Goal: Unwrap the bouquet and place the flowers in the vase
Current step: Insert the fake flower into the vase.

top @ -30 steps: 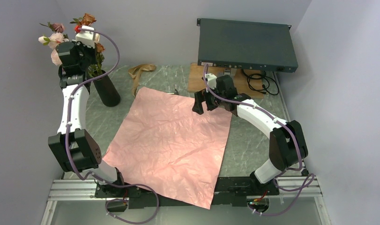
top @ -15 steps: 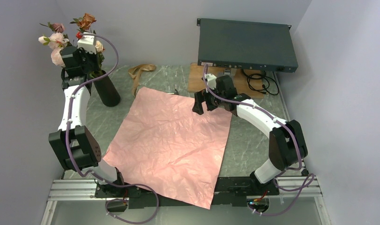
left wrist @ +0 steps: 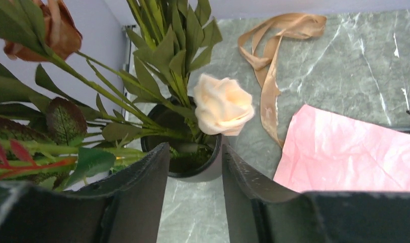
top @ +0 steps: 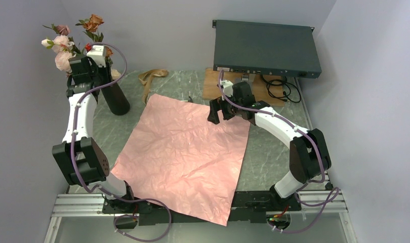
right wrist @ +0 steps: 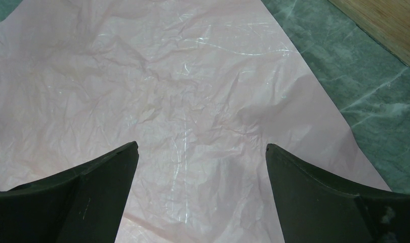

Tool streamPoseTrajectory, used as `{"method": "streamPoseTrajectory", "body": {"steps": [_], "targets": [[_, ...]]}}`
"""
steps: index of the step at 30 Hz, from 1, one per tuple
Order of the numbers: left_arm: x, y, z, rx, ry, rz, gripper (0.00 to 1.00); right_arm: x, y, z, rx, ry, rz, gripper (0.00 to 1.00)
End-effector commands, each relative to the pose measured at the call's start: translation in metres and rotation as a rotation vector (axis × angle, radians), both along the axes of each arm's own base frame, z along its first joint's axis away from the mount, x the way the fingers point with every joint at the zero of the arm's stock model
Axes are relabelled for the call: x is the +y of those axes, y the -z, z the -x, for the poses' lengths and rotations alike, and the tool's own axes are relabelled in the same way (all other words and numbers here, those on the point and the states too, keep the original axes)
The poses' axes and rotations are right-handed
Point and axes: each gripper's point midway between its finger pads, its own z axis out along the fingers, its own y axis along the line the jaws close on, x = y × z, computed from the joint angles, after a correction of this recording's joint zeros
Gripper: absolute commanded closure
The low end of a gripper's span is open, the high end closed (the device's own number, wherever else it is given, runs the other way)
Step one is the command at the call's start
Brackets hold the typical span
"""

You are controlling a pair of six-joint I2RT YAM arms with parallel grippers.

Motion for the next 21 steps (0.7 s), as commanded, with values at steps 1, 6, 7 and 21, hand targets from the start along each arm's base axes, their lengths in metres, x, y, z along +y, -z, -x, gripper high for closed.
{"method": "streamPoseTrajectory", "body": {"steps": [1, 6, 7, 21], "targets": [[0.000, -0.032, 0.014, -0.022, -0.022, 0.004, 0.50, 0.006, -0.021, -0.007, -0.062, -0.022, -0.026, 0.00], [-0.010, -0.031, 0.022, 0.026, 0.004, 0.051, 0.39, 0.006, -0.023, -0.005, -0.064, -0.024, -0.029, 0.00], [-0.011, -0.030, 0.023, 0.041, 0.010, 0.059, 0.38, 0.005, -0.024, -0.004, -0.065, -0.024, -0.029, 0.00], [-0.058, -0.051, 0.064, 0.152, 0.190, 0.180, 0.12, -0.001, -0.046, 0.008, -0.113, -0.035, -0.042, 0.00]]}}
